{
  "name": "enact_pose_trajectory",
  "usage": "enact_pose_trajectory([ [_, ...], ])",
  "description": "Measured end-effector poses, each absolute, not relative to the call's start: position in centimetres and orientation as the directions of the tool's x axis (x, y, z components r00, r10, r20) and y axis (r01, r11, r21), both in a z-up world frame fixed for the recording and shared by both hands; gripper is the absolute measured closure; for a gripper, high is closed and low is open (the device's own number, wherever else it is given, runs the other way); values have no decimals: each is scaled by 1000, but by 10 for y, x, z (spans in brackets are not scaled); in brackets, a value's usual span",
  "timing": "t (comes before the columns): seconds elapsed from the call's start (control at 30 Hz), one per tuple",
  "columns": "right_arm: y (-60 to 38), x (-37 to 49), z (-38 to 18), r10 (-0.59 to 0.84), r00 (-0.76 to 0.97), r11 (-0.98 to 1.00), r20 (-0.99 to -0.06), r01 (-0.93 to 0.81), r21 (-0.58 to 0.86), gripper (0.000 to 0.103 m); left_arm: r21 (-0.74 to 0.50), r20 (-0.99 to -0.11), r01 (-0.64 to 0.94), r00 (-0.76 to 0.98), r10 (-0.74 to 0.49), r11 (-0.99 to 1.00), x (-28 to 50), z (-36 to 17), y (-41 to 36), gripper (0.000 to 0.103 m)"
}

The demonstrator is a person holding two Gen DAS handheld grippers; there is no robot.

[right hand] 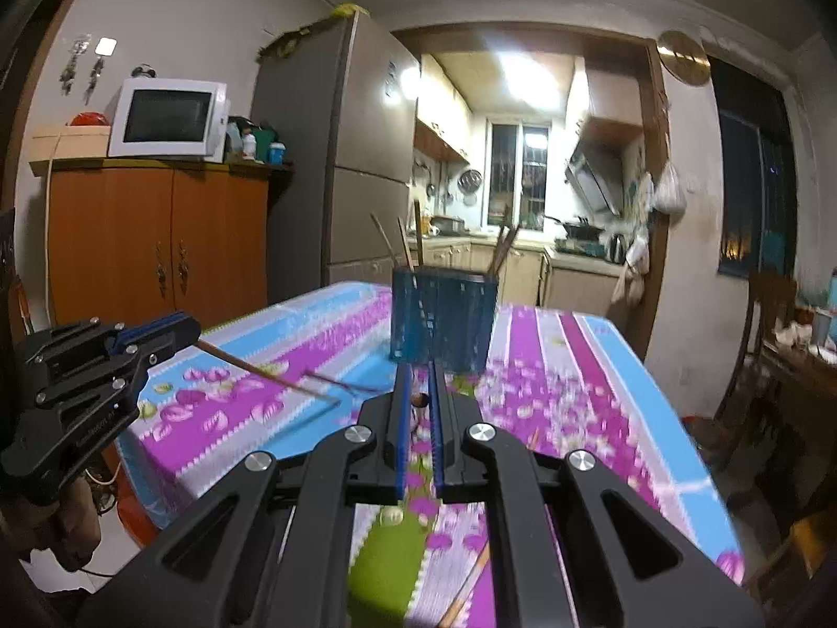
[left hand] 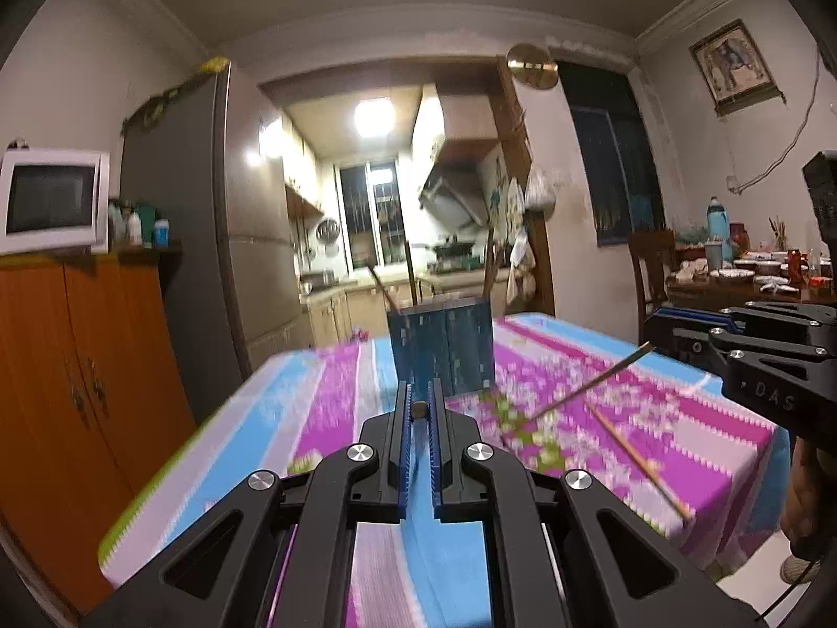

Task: Organize utensils
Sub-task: 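Lift both held chopsticks and carry them above the blue slotted holder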

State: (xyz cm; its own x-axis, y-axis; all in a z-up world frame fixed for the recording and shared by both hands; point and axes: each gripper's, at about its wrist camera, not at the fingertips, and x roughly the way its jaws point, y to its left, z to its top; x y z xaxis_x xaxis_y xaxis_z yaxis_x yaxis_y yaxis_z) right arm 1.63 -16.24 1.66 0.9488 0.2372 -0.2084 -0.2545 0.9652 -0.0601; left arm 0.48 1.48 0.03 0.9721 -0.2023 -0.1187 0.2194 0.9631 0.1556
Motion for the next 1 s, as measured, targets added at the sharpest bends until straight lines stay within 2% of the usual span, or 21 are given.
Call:
enact_pose_trajectory([
  [0.17,-168,33,45,277,943,955,-183,-292,-59,98,159,-68,228,973,-220,961,17,29,13,96],
  [0.27,-172,51,61,314,928,945,-201,-326,-33,98,168,-62,246,969,-238,955,32,45,7,96],
  [0.67,-178,110,98,359,875,928,-324,-372,23,98,91,-194,337,929,-315,937,120,90,9,96],
  [1.0,-177,125,116,358,865,925,-351,-379,7,98,30,-248,365,904,-347,931,159,110,24,96],
])
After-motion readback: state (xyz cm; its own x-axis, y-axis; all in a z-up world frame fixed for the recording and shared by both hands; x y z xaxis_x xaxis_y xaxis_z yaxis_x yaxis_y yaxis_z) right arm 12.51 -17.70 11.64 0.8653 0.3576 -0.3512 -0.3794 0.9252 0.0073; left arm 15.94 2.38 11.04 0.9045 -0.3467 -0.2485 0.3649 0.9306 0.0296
